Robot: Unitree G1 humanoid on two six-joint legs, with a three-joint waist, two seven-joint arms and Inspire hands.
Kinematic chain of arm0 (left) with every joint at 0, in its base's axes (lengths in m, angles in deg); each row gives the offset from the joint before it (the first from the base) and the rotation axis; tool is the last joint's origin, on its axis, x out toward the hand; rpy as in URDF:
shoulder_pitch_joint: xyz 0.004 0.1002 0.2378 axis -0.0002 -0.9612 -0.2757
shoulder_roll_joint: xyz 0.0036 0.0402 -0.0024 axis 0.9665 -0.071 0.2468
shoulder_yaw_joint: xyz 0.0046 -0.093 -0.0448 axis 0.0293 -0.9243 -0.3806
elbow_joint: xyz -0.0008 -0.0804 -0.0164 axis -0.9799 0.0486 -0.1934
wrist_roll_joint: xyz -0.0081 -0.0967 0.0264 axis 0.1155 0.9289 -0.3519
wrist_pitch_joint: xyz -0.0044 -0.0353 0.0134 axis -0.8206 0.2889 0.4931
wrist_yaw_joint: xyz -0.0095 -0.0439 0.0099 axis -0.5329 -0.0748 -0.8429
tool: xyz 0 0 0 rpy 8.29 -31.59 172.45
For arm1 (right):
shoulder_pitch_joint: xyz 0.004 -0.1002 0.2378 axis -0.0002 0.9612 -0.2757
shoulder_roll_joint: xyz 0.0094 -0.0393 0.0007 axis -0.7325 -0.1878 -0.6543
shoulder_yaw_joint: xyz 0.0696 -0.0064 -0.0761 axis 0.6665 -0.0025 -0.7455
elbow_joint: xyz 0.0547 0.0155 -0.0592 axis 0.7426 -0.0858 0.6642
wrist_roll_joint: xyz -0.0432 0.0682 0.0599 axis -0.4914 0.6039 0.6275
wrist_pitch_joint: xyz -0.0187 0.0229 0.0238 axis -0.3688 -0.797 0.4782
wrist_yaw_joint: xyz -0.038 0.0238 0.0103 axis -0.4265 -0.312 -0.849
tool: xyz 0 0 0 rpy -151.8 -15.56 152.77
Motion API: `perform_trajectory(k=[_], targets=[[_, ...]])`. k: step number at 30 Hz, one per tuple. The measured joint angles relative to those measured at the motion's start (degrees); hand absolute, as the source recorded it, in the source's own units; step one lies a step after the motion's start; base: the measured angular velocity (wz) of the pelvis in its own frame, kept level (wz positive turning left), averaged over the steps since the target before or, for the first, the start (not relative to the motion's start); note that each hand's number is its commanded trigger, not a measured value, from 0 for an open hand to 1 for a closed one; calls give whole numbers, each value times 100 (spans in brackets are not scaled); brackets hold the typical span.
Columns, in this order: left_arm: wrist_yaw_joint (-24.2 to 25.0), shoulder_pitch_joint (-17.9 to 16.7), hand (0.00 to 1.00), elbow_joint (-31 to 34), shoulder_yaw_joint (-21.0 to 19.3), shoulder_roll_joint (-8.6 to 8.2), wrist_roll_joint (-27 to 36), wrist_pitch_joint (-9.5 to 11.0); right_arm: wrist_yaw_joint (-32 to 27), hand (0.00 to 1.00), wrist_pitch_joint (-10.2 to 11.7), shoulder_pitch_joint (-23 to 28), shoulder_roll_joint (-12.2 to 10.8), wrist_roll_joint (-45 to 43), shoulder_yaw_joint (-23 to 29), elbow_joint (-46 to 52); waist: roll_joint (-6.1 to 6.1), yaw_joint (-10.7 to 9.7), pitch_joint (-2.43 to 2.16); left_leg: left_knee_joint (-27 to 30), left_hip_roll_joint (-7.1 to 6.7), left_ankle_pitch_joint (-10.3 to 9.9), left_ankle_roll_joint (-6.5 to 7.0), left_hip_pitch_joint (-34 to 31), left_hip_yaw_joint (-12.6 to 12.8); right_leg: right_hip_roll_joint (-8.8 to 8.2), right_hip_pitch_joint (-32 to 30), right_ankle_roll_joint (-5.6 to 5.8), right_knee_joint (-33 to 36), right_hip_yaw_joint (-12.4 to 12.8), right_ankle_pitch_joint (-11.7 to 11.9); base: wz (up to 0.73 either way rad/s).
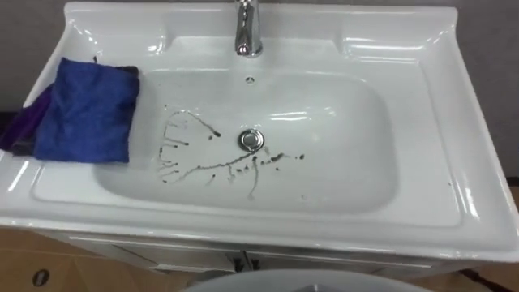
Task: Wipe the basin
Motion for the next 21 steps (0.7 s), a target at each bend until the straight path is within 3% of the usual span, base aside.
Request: perform_trajectory(k=[3, 6, 10, 17, 21], targets=[[-499, -9, 0, 133, -358, 265, 225, 177, -192, 0, 95, 47, 67, -3, 212, 85, 98, 97, -32, 45, -12, 23, -16, -82, -80, -6, -66, -14, -33, -88, -17, 14], [-1004, -53, 0, 505, -530, 459, 636, 370, -342, 0, 195, 61, 68, 13, 204, 185, 125, 148, -6, 33, -10, 43, -31, -111, -112, -10, -92, -30, 19, -146, -29, 8], [-1695, -12, 0, 1009, -761, 614, 807, 578, -537, 0, 326, 94, 70, 78, 200, 268, 251, 223, -16, 43, -10, 48, -36, -140, -127, -11, -115, -49, 20, -158, -49, 1], [-2589, 150, 0, 2678, -908, 638, 827, 1022, -684, 0, 506, 286, 68, -41, 195, 482, 263, 352, -90, 86, -25, 101, -63, -229, -147, -59, -294, -73, 242, -161, -96, 0], [-3034, 333, 0, 3660, -883, 644, 823, 1200, -674, 0, 626, 359, 70, -75, 148, 466, 246, 383, -75, 137, -66, 105, -58, -247, -169, -74, -291, -66, 218, -154, -111, 1]])
